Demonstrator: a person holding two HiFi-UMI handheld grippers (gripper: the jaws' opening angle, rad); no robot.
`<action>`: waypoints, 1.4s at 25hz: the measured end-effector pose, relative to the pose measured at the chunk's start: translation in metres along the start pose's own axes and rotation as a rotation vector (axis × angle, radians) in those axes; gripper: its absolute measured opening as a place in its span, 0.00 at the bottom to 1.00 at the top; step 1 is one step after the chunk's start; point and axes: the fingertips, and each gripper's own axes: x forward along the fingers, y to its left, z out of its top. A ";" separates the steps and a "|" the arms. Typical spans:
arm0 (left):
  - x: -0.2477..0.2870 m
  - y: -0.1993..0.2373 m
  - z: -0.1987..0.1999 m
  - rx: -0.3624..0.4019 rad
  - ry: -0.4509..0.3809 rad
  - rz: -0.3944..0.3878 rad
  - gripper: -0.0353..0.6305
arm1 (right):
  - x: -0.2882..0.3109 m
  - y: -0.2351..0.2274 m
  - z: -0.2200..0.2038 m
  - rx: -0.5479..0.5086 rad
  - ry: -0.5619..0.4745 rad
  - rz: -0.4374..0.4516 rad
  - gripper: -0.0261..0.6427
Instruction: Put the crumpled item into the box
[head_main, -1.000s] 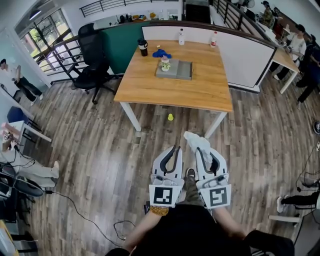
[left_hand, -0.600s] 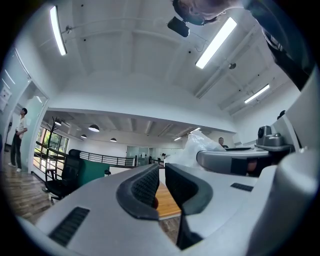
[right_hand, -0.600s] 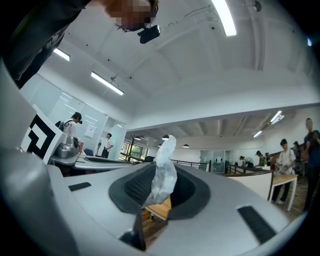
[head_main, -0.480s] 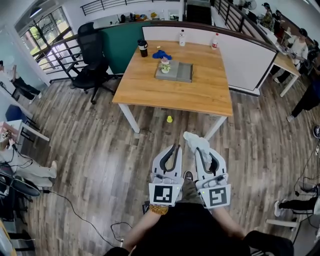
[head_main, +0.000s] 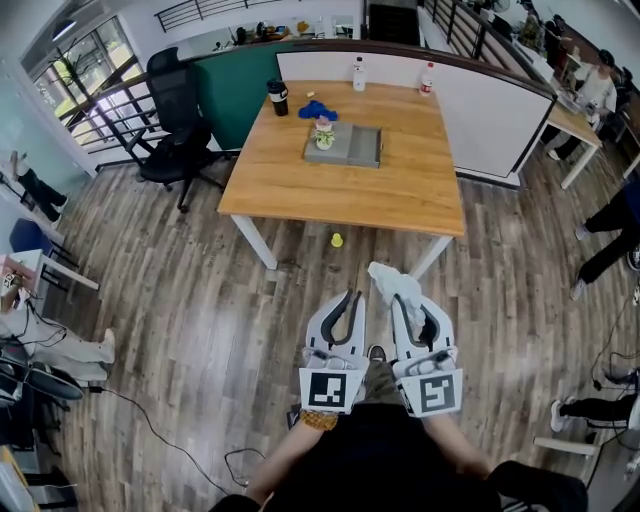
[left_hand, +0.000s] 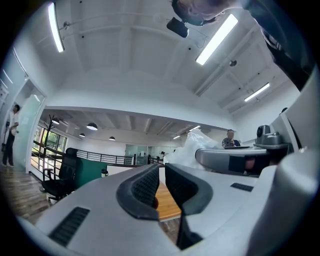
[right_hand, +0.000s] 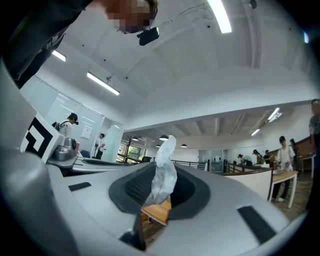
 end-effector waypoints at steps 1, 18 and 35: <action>0.003 0.000 -0.001 0.000 0.000 -0.002 0.13 | 0.002 -0.003 0.000 0.002 -0.004 -0.004 0.15; 0.101 -0.026 -0.006 0.045 0.017 -0.077 0.13 | 0.045 -0.098 -0.011 0.053 -0.020 -0.079 0.15; 0.184 -0.047 -0.032 0.074 0.048 -0.006 0.13 | 0.095 -0.181 -0.027 0.063 -0.050 0.010 0.15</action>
